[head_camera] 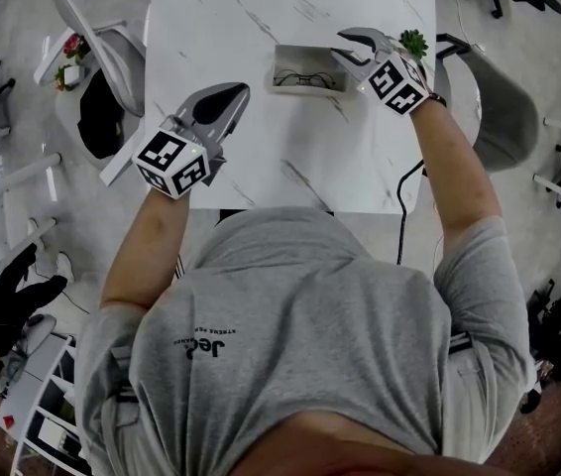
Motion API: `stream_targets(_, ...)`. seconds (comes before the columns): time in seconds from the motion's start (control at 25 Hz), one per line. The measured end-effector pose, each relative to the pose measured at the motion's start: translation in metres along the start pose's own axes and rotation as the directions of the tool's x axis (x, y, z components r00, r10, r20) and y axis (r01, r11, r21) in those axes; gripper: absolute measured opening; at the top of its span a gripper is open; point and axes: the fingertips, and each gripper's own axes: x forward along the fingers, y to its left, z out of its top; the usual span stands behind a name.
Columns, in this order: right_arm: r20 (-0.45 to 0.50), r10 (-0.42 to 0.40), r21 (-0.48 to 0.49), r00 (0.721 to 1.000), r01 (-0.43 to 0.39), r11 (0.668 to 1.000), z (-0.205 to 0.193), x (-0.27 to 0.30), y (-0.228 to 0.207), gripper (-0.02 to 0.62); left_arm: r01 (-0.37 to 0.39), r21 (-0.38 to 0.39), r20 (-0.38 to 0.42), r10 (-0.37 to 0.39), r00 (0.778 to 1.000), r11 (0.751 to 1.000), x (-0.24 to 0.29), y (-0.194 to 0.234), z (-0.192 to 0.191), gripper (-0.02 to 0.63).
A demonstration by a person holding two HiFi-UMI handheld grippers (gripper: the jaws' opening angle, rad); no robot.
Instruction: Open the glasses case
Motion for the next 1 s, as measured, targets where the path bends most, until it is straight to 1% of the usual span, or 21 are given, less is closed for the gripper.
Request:
stream_targets(0.24, 0.098, -0.077, 0.064, 0.992, 0.071, 0.995, 0.038, -0.053, -0.011, 0.112, 0.012, 0.01, 0.064, -0.012, 0.998, 1.0, -0.009, -0.017, 0.04, 0.058)
stream_targets(0.48, 0.189, -0.167, 0.142, 0.968, 0.142, 0.98, 0.08, -0.119, -0.021, 0.112, 0.005, 0.069, 0.115, -0.013, 0.993, 0.998, -0.022, -0.036, 0.086, 0.058)
stream_targets(0.72, 0.276, -0.257, 0.221, 0.926, 0.199, 0.955, 0.119, -0.185, -0.016, 0.11, -0.012, 0.09, 0.166, -0.003, 0.986, 0.996, -0.045, -0.056, 0.124, 0.058)
stream_targets(0.88, 0.308, -0.303, 0.246, 0.902, 0.232, 0.941, 0.133, -0.229, -0.012, 0.109, -0.016, 0.11, 0.198, -0.006, 0.98, 0.994, -0.059, -0.071, 0.147, 0.058)
stream_targets(1.0, 0.339, -0.35, 0.287, 0.873, 0.258, 0.923, 0.141, -0.258, -0.012, 0.107, -0.021, 0.13, 0.222, -0.008, 0.975, 0.991, -0.067, -0.08, 0.16, 0.058)
